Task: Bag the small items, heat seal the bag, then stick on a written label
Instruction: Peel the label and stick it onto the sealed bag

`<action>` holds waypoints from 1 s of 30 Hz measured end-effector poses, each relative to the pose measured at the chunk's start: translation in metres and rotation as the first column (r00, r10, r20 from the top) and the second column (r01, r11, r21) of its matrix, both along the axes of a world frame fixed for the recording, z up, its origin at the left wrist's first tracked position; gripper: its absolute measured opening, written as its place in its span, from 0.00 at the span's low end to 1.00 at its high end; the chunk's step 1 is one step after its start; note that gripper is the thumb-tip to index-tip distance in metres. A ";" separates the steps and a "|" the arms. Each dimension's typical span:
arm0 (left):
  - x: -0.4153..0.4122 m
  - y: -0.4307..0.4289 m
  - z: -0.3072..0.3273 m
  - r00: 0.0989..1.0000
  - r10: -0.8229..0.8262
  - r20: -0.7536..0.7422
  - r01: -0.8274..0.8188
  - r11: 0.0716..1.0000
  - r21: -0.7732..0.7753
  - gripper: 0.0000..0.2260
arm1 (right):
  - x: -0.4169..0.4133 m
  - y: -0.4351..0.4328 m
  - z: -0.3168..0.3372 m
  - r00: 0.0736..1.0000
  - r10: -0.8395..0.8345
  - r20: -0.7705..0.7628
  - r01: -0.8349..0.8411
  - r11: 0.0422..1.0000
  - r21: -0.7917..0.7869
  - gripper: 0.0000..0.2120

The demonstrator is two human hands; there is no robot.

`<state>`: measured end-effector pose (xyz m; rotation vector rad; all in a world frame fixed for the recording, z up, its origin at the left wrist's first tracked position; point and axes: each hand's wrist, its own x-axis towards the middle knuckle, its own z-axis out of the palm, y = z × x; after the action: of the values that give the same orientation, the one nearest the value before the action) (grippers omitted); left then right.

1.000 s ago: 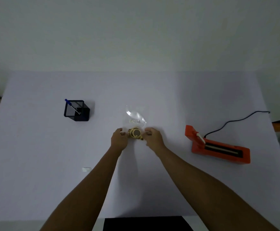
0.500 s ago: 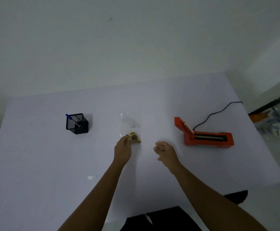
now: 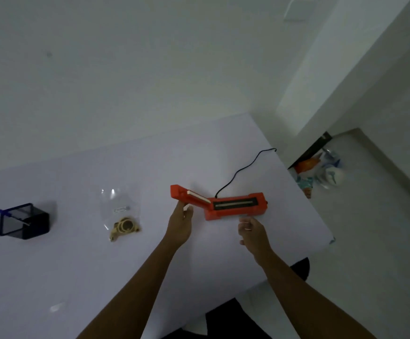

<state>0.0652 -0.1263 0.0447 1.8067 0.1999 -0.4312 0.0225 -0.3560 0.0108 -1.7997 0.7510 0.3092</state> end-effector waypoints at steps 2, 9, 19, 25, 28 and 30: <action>0.002 -0.025 -0.002 0.996 0.080 0.034 -0.080 0.997 -0.007 0.20 | 0.014 -0.031 -0.010 0.999 -0.032 -0.037 0.031 0.999 -0.019 0.14; 0.014 -0.083 -0.011 0.955 0.289 0.069 -0.290 0.957 0.004 0.13 | 0.062 -0.108 -0.045 0.973 -0.205 -0.103 0.196 0.977 -0.087 0.16; 0.037 -0.130 -0.031 0.878 0.357 -0.317 -0.353 0.933 0.074 0.31 | 0.096 -0.124 -0.058 0.999 -0.039 -0.027 0.041 0.994 0.100 0.13; 0.083 -0.132 -0.023 0.849 0.436 -0.297 -0.414 0.900 0.138 0.32 | 0.156 -0.116 -0.057 0.998 0.069 -0.004 -0.068 0.993 0.092 0.05; 0.110 -0.128 -0.020 0.841 0.456 -0.290 -0.431 0.890 0.149 0.34 | 0.189 -0.110 -0.058 0.990 0.142 0.007 -0.142 0.989 0.044 0.06; 0.128 -0.126 -0.018 0.836 0.470 -0.282 -0.444 0.882 0.154 0.34 | 0.207 -0.107 -0.056 0.986 0.167 0.018 -0.168 0.985 0.046 0.06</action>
<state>0.1928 -0.2519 0.0264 1.6894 0.8683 -0.3634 0.2298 -0.4626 -0.0456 -1.8218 0.5792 0.4216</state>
